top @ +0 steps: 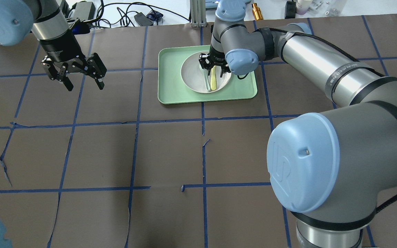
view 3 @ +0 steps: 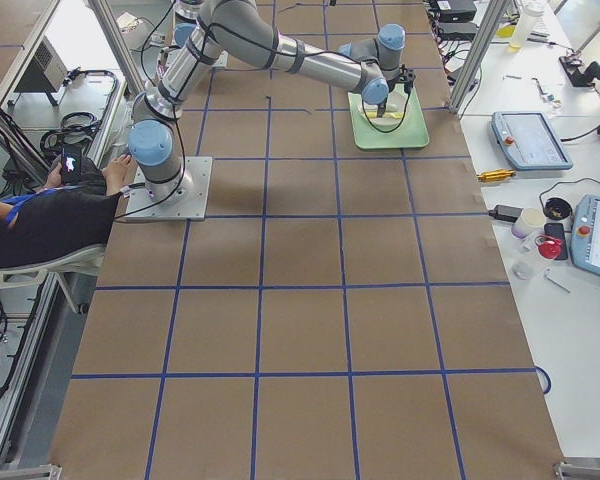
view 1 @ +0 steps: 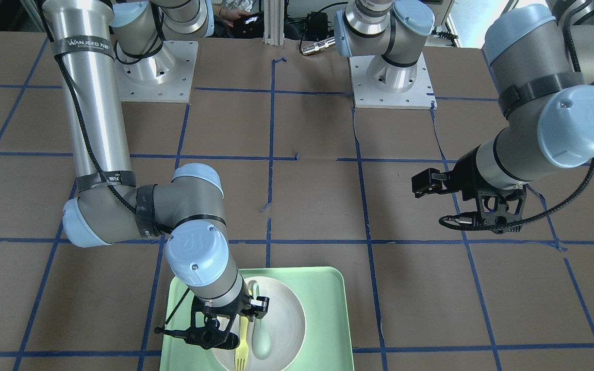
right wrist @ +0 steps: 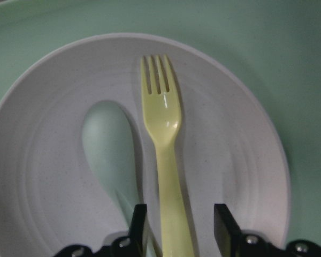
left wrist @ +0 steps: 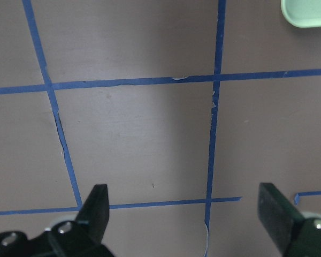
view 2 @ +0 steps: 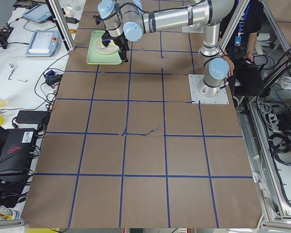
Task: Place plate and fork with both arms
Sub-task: 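Lower the right gripper into the plate and grasp the yellow fork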
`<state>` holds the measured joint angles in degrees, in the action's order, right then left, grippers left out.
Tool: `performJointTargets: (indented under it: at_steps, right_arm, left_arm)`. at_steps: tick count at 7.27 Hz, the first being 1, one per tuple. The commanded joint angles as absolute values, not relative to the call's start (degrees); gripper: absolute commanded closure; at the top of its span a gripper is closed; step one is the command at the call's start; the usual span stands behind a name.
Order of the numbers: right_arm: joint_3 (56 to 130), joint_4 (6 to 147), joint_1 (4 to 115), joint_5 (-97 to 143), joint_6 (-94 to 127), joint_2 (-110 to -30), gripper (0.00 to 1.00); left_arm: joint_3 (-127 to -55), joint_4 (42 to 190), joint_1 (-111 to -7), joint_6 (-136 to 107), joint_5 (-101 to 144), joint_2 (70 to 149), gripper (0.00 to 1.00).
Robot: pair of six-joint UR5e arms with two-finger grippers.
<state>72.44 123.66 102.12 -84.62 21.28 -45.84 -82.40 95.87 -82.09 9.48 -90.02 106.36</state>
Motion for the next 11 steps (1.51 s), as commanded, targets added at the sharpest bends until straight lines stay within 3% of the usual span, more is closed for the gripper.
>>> performJointTargets:
  at_steps: [1,4,6,7,11]
  right_arm:
    - [71.98,123.66,102.13,-84.64,20.75,-44.83,0.47]
    - [71.98,123.57,102.13,-84.81,19.61,-44.21,0.5]
    - [71.98,123.4,102.04,-84.99,18.46,-44.21,0.92]
    - [71.9,123.14,102.13,-84.82,18.11,-44.3,1.0]
    - [71.81,120.78,101.87,-84.46,17.93,-49.99,1.0]
  left_arm:
    - [-82.7,95.8,-82.09,9.32,-90.09,106.26,0.0]
    - [-82.71,95.8,-82.09,8.62,-90.0,106.35,0.0]
    - [-82.71,95.8,-82.09,8.7,-90.0,106.35,0.0]
    - [-82.71,95.8,-82.09,8.96,-90.09,106.26,0.0]
    - [-82.62,95.8,-82.0,9.4,-90.26,106.26,0.0]
